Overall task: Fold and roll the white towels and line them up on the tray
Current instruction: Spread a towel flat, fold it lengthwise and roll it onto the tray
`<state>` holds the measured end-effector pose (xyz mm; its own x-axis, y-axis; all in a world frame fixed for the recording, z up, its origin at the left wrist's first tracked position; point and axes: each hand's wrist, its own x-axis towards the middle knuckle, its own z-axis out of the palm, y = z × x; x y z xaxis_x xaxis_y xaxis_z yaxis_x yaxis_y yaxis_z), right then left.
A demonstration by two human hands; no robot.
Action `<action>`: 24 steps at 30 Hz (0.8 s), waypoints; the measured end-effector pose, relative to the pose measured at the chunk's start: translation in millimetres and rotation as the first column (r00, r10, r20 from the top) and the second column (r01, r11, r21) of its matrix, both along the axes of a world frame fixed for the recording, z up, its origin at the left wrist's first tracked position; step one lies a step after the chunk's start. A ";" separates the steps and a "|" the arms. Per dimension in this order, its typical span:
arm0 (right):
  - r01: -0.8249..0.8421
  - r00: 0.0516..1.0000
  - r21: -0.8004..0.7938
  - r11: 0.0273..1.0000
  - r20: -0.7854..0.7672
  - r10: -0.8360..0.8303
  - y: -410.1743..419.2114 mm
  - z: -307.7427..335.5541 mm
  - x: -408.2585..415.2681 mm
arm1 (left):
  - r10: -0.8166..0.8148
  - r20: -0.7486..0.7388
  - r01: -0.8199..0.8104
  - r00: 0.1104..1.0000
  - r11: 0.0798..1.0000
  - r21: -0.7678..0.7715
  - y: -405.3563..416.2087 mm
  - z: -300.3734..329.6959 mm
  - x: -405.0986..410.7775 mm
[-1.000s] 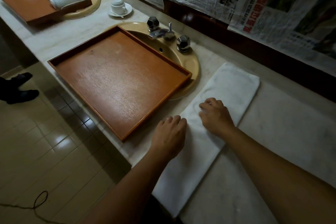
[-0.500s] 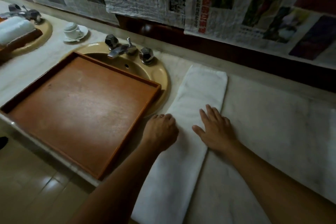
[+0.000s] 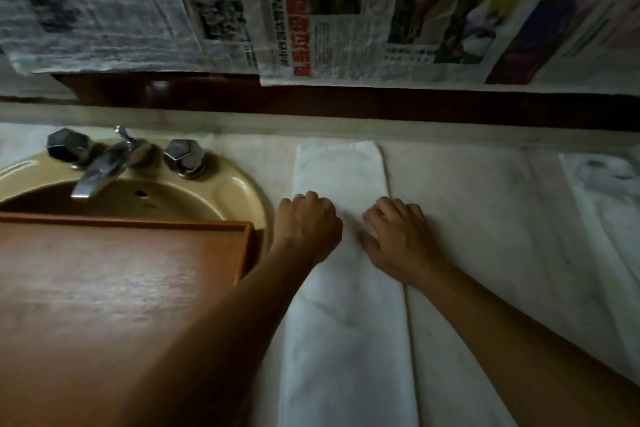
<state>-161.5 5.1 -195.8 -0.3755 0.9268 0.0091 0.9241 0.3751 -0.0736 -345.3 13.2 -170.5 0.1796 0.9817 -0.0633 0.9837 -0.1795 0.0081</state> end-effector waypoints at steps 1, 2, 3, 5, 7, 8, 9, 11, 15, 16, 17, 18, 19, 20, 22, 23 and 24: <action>0.013 1.000 0.012 1.000 -0.017 -0.013 7.8 1.5 -3.7 | -0.013 0.048 0.012 0.999 1.000 0.021 7.2 -1.3 -4.2; 0.030 0.999 0.022 0.999 -0.039 -0.029 15.7 2.8 -8.0 | -0.054 0.092 0.051 0.994 0.998 0.035 13.9 -5.9 -9.3; 0.043 0.998 0.038 0.998 -0.051 -0.041 23.7 1.4 -11.1 | -0.105 0.087 0.104 0.991 0.994 0.012 19.8 -12.2 -14.7; 0.071 0.997 0.075 0.995 -0.045 -0.068 36.4 -6.4 -13.9 | -0.164 0.034 0.167 0.986 0.980 -0.110 28.7 -25.2 -27.6; 0.096 0.994 0.113 0.989 -0.058 -0.090 46.4 -13.5 -16.3 | -0.145 0.039 0.150 0.989 0.971 -0.189 37.6 -34.9 -36.3; 0.109 0.993 0.126 0.986 -0.066 -0.101 51.4 -13.8 -18.6 | -0.140 0.060 0.149 0.988 0.969 -0.196 41.9 -38.1 -37.5; 0.117 0.992 0.130 0.985 -0.066 -0.109 57.2 -13.1 -20.9 | -0.134 0.081 0.147 0.988 0.971 -0.186 45.2 -40.4 -36.6; 0.126 0.992 0.100 0.987 -0.039 -0.123 68.0 -13.6 -23.8 | -0.125 0.088 0.138 0.988 0.975 -0.171 50.0 -42.4 -32.6; 0.191 0.981 -0.067 0.979 0.029 -0.189 85.9 -26.1 -12.5 | -0.131 0.043 0.136 0.990 0.978 -0.160 69.1 -51.1 -35.6; 0.197 0.980 -0.083 0.977 0.043 -0.194 92.1 -26.3 -10.2 | -0.125 0.043 0.131 0.991 0.976 -0.172 76.1 -51.7 -37.1; 0.200 0.979 -0.081 0.976 0.050 -0.196 96.2 -23.5 -10.3 | -0.116 0.043 0.122 0.992 0.975 -0.185 81.7 -51.0 -37.1; 0.207 0.978 -0.069 0.976 0.045 -0.204 96.7 -20.9 -11.4 | -0.107 0.041 0.113 0.993 0.974 -0.195 84.2 -49.0 -35.5; 0.223 0.975 -0.048 0.974 0.019 -0.222 92.2 -18.2 -13.8 | -0.097 0.046 0.105 0.994 0.974 -0.202 81.0 -45.6 -32.2; 0.242 0.970 -0.016 0.970 -0.024 -0.242 80.7 -17.3 -16.3 | -0.087 0.056 0.097 0.995 0.975 -0.200 70.9 -41.9 -28.0; 0.256 0.964 0.028 0.966 -0.080 -0.253 38.9 -20.4 -16.1 | -0.102 0.097 0.119 0.990 0.976 -0.185 31.4 -35.8 -20.4; 0.238 0.970 0.029 0.971 -0.064 -0.236 15.3 -23.4 -12.9 | -0.123 0.127 0.145 0.984 0.972 -0.185 7.7 -34.0 -18.9; 0.215 0.976 0.012 0.977 -0.034 -0.214 -2.9 -26.2 -7.5 | -0.137 0.144 0.163 0.980 0.968 -0.193 -12.1 -33.0 -19.2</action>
